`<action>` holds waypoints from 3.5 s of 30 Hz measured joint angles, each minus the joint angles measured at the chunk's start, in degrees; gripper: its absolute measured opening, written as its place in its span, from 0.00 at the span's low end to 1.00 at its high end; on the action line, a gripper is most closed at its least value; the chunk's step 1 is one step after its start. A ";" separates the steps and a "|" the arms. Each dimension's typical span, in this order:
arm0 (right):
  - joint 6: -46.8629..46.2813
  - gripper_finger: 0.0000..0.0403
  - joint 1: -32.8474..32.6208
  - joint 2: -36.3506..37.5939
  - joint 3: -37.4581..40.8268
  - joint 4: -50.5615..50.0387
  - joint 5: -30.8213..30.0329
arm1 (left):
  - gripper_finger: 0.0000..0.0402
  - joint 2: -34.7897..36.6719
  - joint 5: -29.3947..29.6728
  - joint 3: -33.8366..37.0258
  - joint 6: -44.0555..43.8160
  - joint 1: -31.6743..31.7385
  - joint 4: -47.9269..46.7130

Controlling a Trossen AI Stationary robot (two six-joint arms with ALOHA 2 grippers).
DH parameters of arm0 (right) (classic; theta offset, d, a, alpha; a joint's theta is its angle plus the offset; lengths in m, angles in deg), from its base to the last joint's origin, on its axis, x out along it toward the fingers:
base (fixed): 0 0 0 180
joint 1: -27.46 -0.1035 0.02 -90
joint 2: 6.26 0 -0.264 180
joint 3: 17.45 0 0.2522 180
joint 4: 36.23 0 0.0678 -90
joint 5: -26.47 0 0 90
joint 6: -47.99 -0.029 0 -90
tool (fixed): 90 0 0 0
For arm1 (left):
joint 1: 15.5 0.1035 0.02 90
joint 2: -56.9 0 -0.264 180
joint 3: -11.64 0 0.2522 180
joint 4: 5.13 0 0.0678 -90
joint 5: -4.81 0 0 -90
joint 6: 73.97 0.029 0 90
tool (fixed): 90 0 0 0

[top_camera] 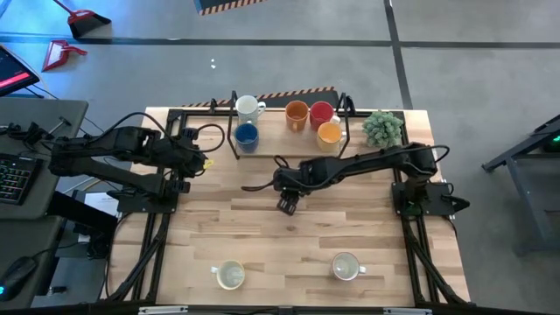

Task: Place coffee mugs
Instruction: Put the white red mug on the shelf

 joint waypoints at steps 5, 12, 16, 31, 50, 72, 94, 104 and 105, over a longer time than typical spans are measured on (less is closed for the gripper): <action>-0.46 0.38 0.00 -2.74 0.00 -0.42 0.98 | 0.30 -0.01 0.00 0.02 0.04 -0.01 -0.04; -1.01 0.38 0.39 -5.19 0.00 0.14 1.06 | 0.30 -0.01 0.00 0.02 0.09 0.00 -0.09; 0.21 0.38 0.59 -5.99 0.02 -1.82 0.99 | 0.30 -0.01 0.00 0.02 0.07 0.01 -0.24; -3.77 0.19 1.62 -6.20 0.02 0.44 1.78 | 0.30 -0.01 -0.11 0.02 0.08 0.01 -0.52; -8.72 0.00 1.78 -6.07 -9.72 -6.81 -1.25 | 0.30 0.01 -0.20 0.02 1.53 0.00 -0.50; -12.67 0.00 11.29 -11.80 -24.35 -13.47 2.99 | 0.30 -0.01 -0.20 0.02 1.62 0.00 -0.48; -9.01 0.00 20.27 -13.35 -24.30 -7.43 5.41 | 0.30 -0.01 -0.20 0.02 1.64 0.00 -0.52; -8.34 0.00 21.40 -13.35 -24.32 -11.65 6.21 | 0.30 -0.01 -0.20 0.02 2.16 0.01 -0.55; -7.95 0.00 21.40 -13.35 -24.33 -11.92 6.25 | 0.30 -0.01 -0.20 0.02 2.18 0.01 -0.55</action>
